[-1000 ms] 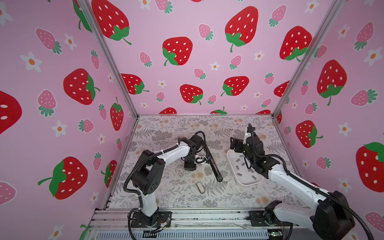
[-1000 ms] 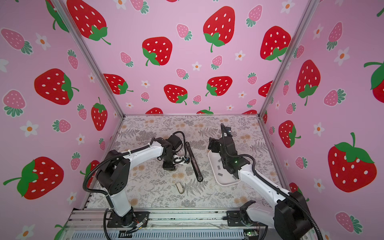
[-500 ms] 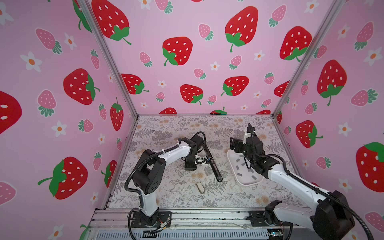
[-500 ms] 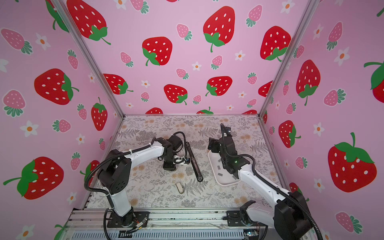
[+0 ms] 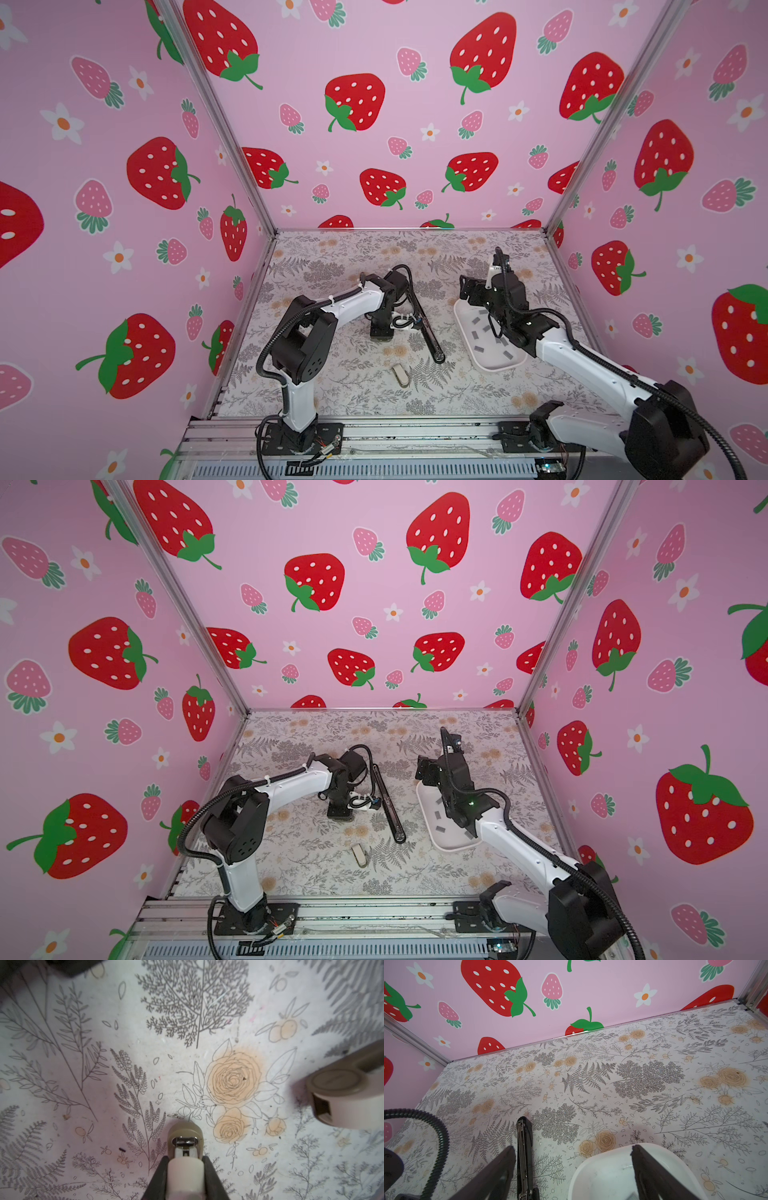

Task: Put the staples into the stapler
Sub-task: 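Close the left gripper on the white clip and lift it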

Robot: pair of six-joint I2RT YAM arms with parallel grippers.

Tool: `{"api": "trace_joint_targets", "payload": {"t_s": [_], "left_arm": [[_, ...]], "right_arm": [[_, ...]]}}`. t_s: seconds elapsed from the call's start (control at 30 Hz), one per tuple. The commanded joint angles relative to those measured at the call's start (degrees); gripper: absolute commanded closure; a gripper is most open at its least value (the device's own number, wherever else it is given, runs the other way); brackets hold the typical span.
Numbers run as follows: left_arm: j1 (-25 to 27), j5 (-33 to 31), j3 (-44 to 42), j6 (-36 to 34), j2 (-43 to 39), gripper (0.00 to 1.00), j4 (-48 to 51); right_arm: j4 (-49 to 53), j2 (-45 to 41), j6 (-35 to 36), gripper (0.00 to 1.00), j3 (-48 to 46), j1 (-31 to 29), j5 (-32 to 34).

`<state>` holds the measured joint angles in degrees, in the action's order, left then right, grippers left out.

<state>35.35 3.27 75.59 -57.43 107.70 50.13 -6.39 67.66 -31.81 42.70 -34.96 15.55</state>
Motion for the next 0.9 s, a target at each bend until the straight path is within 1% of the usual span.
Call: {"api": "trace_joint_targets", "payload": {"t_s": [0.0, 0.07, 0.13, 0.17, 0.2, 0.33, 0.43, 0.47, 0.53, 0.63, 0.67, 0.8, 0.87], "left_arm": [[-0.26, 2.56, 1.91, -1.54, -2.55, 0.75, 2.60], [-0.28, 3.19, 1.97, -1.89, -2.85, 0.81, 2.93], [-0.53, 4.20, 2.95, -1.72, -3.14, 0.92, 3.62], [-0.85, 6.30, 3.53, -1.37, -3.64, 0.99, 3.53], [-1.35, 8.28, 3.92, -0.91, -4.48, 1.00, 3.15], [-2.66, 14.98, 2.78, 1.49, -9.56, 1.00, -2.05], [-2.94, 19.66, -1.31, 5.06, -15.57, 1.00, -12.40], [-3.14, 20.74, -3.57, 7.25, -17.98, 1.00, -18.40], [-3.29, 21.02, -6.61, 12.52, -21.57, 1.00, -28.60], [-3.36, 19.69, -7.04, 19.61, -25.02, 1.00, -37.88], [-3.36, 19.27, -7.87, 20.41, -25.98, 1.00, -40.43], [-3.64, 16.33, -14.31, 19.20, -28.46, 1.00, -48.49], [-3.71, 15.89, -14.05, 18.81, -29.42, 1.00, -47.39]], "right_arm": [[-0.06, 0.41, -0.70, 0.11, 0.72, 0.28, -0.36], [-0.06, 0.45, -0.71, 0.11, 0.72, 0.24, -0.37], [0.01, 0.46, -0.79, 0.11, 0.72, 0.24, -0.46], [0.06, 0.46, -0.94, 0.11, 0.71, 0.27, -0.59], [-0.03, 0.41, -1.05, 0.11, 0.63, 0.24, -0.69], [-0.87, -0.75, -1.63, 0.08, -0.23, 0.25, -1.96], [-2.15, -2.45, -1.93, 0.09, -1.46, 0.25, -3.73], [-2.99, -3.24, -1.87, 0.09, -2.16, 0.25, -4.15], [-5.24, -4.52, -1.59, 0.09, -3.91, 0.27, -4.75], [-7.04, -5.62, -1.88, 0.11, -4.87, 0.24, -6.41], [-7.01, -5.92, -1.69, 0.11, -4.68, 0.31, -7.16], [-7.38, -8.56, -0.78, 0.11, -5.43, 0.24, -7.89], [-8.58, -9.68, -0.84, 0.11, -6.42, 0.24, -8.06]]}}
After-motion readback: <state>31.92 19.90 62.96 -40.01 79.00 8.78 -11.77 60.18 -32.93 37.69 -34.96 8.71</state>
